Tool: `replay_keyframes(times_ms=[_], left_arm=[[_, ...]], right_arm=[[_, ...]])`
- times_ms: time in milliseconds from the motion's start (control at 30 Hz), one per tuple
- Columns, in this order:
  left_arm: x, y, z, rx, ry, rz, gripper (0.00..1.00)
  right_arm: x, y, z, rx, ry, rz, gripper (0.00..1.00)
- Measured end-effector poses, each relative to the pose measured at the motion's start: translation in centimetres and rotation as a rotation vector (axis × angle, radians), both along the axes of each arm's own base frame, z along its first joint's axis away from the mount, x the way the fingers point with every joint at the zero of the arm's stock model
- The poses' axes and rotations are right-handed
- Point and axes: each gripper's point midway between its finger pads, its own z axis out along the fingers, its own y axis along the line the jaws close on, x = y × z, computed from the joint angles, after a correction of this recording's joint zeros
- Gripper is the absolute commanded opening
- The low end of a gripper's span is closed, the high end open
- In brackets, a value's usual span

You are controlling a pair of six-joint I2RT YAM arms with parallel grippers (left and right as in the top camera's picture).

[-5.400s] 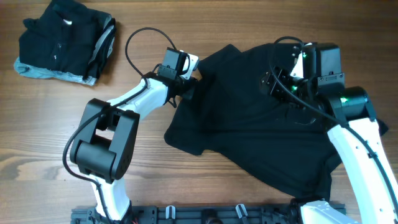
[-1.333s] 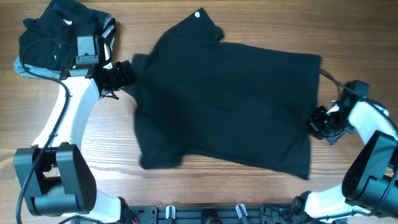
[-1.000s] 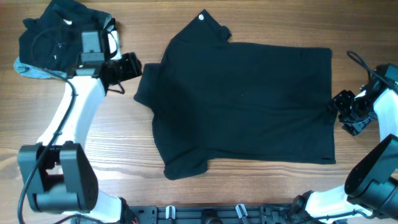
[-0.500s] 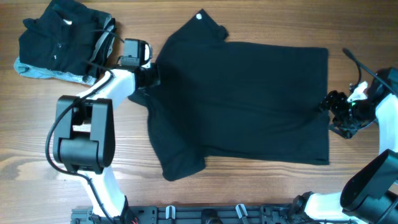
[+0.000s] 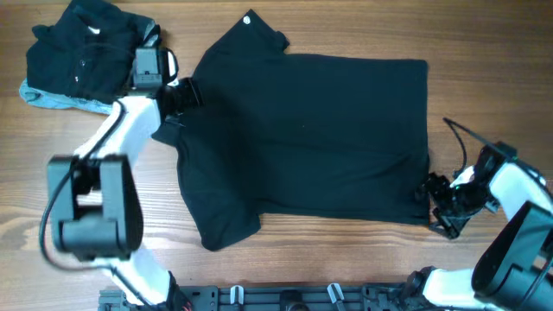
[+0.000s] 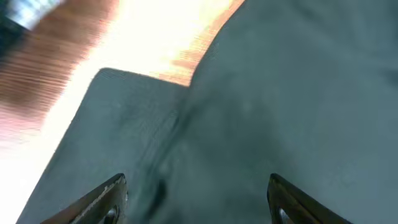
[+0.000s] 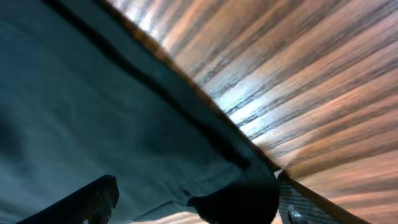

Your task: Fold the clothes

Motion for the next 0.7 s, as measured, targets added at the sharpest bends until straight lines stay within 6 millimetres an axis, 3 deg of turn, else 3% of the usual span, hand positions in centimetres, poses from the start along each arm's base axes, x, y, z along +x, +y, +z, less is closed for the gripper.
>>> replay_keyframes(times_ms=[33, 67, 167, 233, 300, 333, 467, 533, 633, 700], left_arm=[[-0.2, 0.0, 2.0, 0.000, -0.032, 0.000, 0.73], [-0.8, 0.0, 4.4, -0.001, -0.061, 0.000, 0.73], [-2.6, 0.0, 7.7, -0.001, -0.080, 0.000, 0.73], [-4.0, 0.0, 9.5, -0.001, -0.085, 0.000, 0.77], [-8.1, 0.1, 9.5, -0.002, 0.033, 0.004, 0.78], [-8.9, 0.1, 9.6, -0.004, 0.052, 0.007, 0.77], [-15.7, -0.3, 7.4, -0.049, 0.344, 0.050, 0.65], [-17.0, -0.4, 6.8, -0.064, 0.400, 0.085, 0.63], [-21.2, -0.6, 3.2, -0.090, 0.567, 0.141, 0.55], [-23.5, -1.1, 1.2, -0.121, 0.649, 0.162, 0.55]], right_arm=[[0.0, 0.0, -0.1, -0.002, -0.019, 0.003, 0.32], [0.3, 0.2, -0.1, 0.006, -0.046, 0.002, 0.23], [0.1, 1.1, -0.4, 0.059, -0.051, 0.034, 0.06], [-0.4, 1.6, 0.2, 0.089, -0.029, 0.051, 0.04], [0.3, 1.3, 1.4, 0.085, -0.052, 0.058, 0.04], [0.5, 1.2, 1.7, 0.077, -0.067, 0.059, 0.04], [2.0, 1.1, 4.1, 0.049, -0.196, 0.065, 0.04], [2.1, 1.2, 4.4, 0.047, -0.209, 0.065, 0.04], [2.0, 1.2, 4.4, 0.049, -0.208, 0.064, 0.04], [2.1, 1.2, 4.4, 0.051, -0.209, 0.064, 0.04]])
